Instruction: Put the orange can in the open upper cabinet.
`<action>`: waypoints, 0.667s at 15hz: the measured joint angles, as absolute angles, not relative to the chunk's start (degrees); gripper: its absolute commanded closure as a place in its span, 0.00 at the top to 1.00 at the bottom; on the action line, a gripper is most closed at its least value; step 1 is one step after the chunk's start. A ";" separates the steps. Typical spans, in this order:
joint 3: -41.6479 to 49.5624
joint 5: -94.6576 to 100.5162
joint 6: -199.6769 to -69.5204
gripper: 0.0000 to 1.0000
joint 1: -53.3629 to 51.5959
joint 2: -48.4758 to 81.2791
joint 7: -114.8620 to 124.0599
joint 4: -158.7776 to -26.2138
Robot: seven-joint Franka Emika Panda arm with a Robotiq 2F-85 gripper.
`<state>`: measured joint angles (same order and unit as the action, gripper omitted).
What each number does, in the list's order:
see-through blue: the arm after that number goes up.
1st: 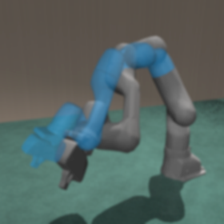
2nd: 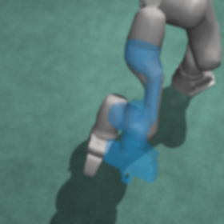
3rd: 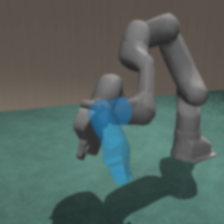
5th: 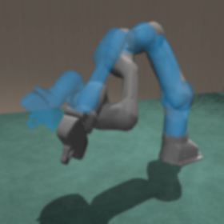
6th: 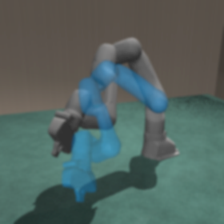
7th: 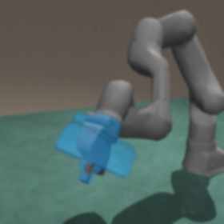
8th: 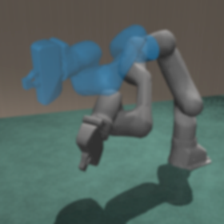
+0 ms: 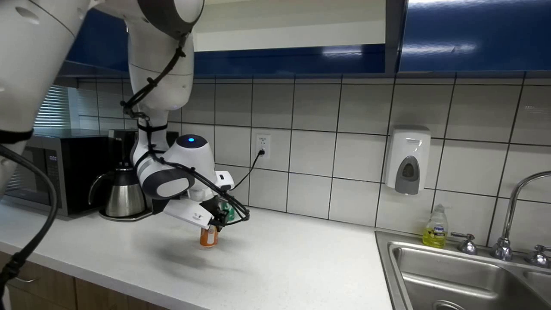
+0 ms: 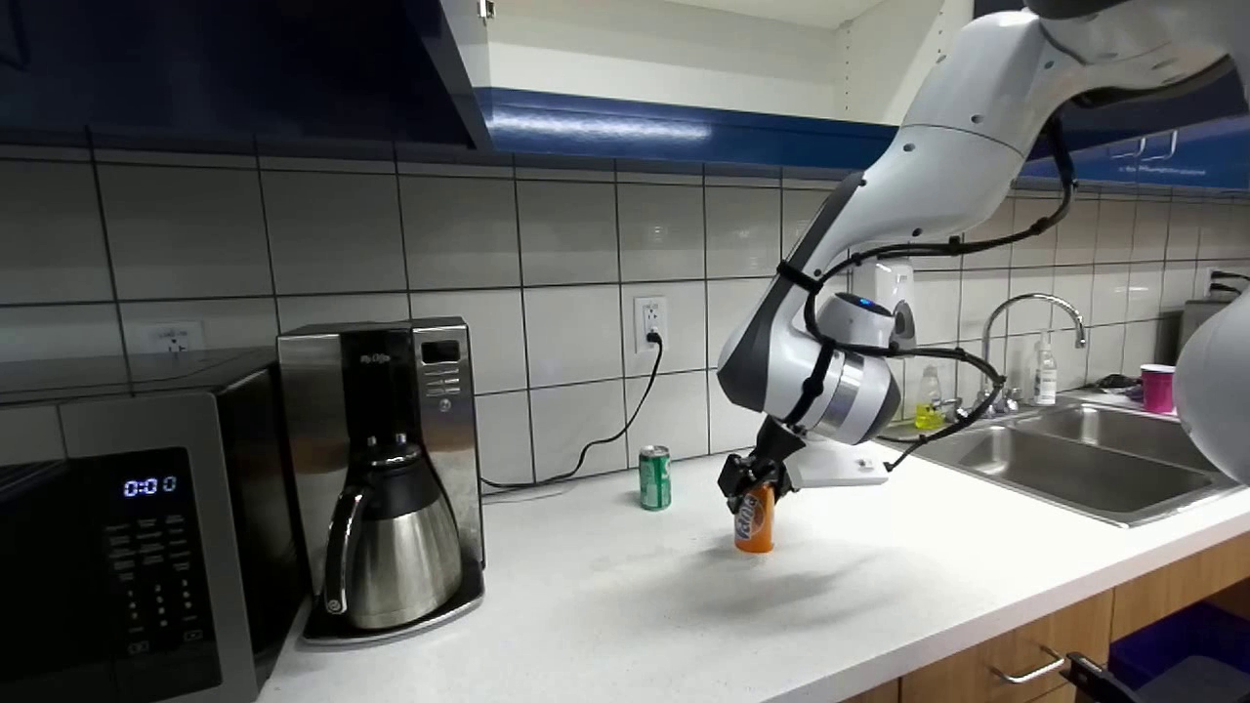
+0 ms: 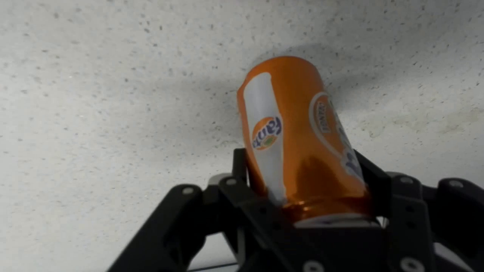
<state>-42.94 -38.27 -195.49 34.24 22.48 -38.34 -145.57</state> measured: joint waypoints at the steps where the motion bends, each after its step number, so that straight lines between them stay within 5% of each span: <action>1: -43.45 -38.85 -194.39 0.39 35.09 20.75 -38.19 -146.29; 10: -49.36 -46.45 -178.99 0.39 40.72 2.51 -36.99 -148.61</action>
